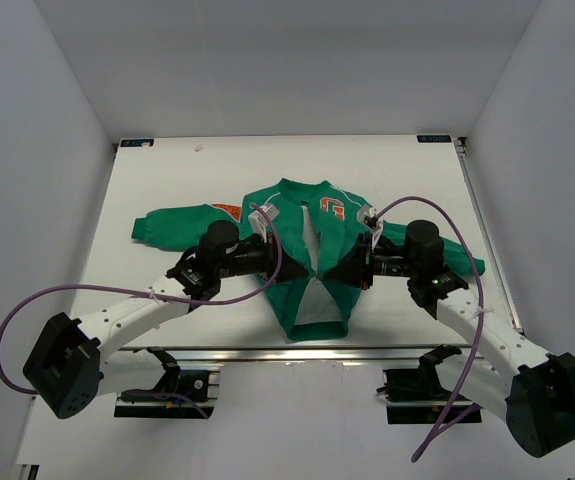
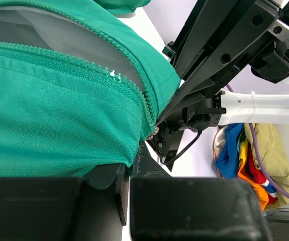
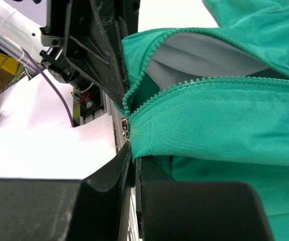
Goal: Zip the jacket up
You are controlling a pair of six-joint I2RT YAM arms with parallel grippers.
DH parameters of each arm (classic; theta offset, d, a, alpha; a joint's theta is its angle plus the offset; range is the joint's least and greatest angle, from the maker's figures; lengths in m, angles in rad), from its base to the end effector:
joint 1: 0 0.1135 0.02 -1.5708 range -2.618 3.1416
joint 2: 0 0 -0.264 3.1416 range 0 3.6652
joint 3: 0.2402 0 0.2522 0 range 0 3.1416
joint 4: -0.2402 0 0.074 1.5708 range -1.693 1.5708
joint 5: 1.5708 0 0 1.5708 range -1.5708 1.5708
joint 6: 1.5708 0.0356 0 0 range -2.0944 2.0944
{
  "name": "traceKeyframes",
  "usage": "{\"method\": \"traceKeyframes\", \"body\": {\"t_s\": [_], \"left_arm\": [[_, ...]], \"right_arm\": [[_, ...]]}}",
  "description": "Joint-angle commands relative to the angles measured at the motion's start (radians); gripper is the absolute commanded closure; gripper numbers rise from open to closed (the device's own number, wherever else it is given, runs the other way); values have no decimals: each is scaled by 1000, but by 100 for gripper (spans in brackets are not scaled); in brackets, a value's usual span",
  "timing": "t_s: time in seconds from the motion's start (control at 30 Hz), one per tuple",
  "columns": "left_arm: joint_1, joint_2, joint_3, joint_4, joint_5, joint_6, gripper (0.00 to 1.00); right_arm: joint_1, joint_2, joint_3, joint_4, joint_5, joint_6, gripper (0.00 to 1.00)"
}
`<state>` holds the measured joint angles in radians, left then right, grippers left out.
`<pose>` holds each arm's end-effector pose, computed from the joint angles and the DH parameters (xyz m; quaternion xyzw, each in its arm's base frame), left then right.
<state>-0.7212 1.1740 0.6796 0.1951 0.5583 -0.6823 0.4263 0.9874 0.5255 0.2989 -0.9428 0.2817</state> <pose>0.1840 -0.1869 0.2628 0.1786 0.7702 -0.5378 0.2928 0.1832 0.1148 0.2630 -0.3422 0.6562 0.5246 0.4208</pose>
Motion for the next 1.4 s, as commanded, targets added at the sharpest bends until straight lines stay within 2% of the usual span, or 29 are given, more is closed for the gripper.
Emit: {"method": "traceKeyframes", "body": {"t_s": [0.0,0.33,0.53,0.7,1.13,1.17,1.27,1.37], "left_arm": [[6,-11,-2,-3,18,-10,100],[9,-20,3,1,5,0,100],[6,-13,1,26,74,56,100],[6,-5,34,-55,55,119,100],[2,13,54,-109,38,142,100],[2,13,58,-108,38,139,84],[2,7,46,-77,49,112,61],[3,7,31,-23,58,76,56]], "right_arm": [[-4,-23,-1,83,-48,5,100],[-3,19,2,57,-53,-9,100],[0,37,-2,100,-45,31,100],[0,49,-9,170,-65,85,100],[9,92,28,138,-45,85,100],[9,94,31,134,-45,85,100],[11,80,31,97,-27,60,100],[9,73,45,17,-8,16,100]]}}
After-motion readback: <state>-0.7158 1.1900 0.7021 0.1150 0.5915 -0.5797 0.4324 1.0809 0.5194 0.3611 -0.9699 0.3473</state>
